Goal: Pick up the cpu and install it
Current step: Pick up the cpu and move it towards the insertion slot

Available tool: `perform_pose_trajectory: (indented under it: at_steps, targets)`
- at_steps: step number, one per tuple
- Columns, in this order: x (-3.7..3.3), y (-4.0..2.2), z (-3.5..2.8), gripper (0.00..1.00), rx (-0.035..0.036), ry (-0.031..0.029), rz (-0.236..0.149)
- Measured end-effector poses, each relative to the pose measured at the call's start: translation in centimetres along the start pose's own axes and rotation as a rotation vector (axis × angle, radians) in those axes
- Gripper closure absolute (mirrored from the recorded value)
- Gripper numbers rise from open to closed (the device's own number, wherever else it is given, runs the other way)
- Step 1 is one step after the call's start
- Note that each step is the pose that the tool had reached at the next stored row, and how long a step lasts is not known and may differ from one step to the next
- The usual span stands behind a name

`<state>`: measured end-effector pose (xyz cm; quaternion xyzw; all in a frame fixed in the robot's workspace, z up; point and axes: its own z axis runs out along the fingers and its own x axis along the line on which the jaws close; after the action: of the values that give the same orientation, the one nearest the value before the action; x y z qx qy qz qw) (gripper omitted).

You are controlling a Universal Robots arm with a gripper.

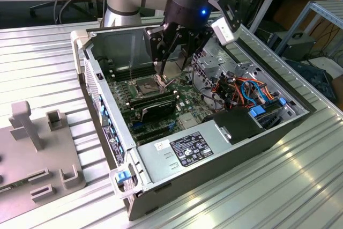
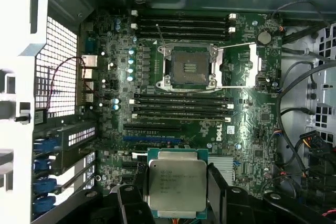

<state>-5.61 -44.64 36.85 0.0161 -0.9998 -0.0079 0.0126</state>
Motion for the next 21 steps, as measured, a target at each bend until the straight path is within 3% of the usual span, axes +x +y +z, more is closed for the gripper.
perform_pose_trajectory:
  at_steps: [13,21]
  targets:
    - [-1.43,-0.05,0.05,0.45,-0.0001,0.0000,0.000]
    - [-1.47,-0.05,0.05,0.45,-0.0001,0.0000,0.000]
